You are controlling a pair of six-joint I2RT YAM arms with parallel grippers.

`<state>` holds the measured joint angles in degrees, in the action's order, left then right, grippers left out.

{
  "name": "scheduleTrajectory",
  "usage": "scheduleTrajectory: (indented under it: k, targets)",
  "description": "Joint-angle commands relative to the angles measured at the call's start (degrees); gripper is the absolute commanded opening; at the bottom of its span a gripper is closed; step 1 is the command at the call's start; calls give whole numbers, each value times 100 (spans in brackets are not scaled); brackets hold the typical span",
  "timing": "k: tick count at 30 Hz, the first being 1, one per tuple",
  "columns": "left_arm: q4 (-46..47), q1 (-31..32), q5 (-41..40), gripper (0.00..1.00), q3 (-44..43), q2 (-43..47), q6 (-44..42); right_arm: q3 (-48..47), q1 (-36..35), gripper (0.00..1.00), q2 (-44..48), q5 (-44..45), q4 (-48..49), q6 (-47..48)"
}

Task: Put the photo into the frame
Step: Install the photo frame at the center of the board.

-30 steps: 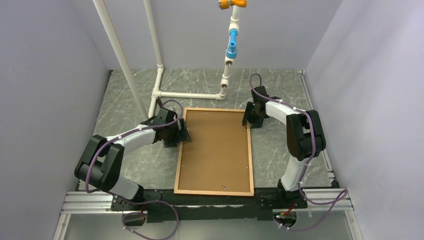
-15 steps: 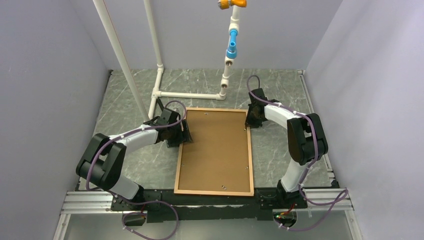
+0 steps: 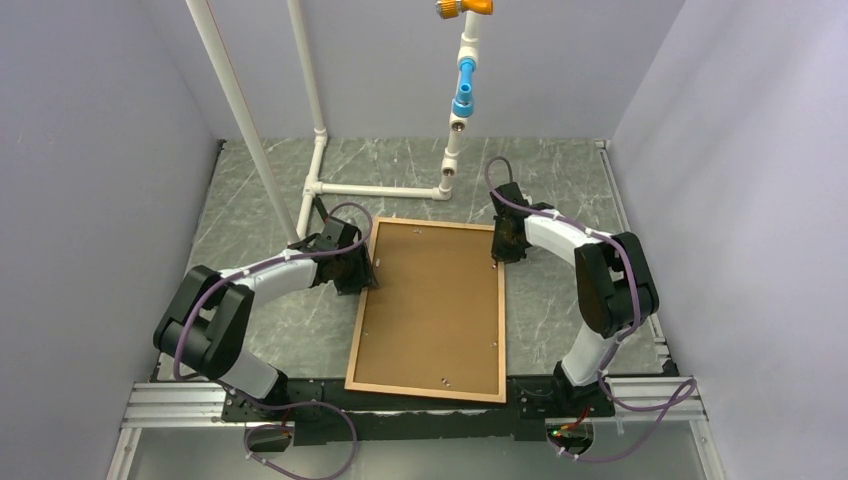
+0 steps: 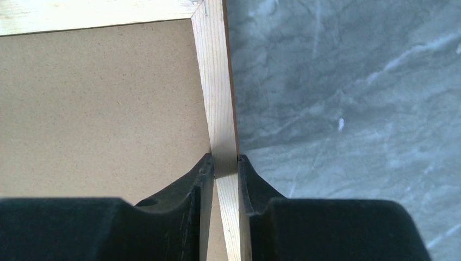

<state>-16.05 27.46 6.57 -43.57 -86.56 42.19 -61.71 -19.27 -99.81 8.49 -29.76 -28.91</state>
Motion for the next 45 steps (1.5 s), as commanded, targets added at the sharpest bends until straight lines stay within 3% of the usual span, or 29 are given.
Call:
scheduleTrajectory:
  k: [1,6,11,14,18,21,24,36,45]
  targets:
    - [45,117,186,43,94,-212,225,200,-112,14,249,205,-740,147]
    - [-248,166,-81,16,0,-331,310,310,-126,17,388,42,-698,158]
    - [-235,172,-188,0,76,-324,435,508,-126,22,454,-265,-508,97]
    - [-281,173,-298,0,98,-313,496,566,-120,29,465,-352,-447,56]
    - [-487,176,-572,0,141,-253,701,586,-140,30,498,-397,-456,55]
    - [-555,177,-639,0,188,-206,836,574,-264,40,541,-121,-592,75]
    - [-615,172,-644,0,183,-207,907,604,-375,45,504,142,-694,95]
    - [-592,180,-639,0,165,-188,803,624,-306,49,359,70,-494,-47]
    - [-513,219,-639,0,130,-261,755,621,360,47,263,-741,-158,-204]
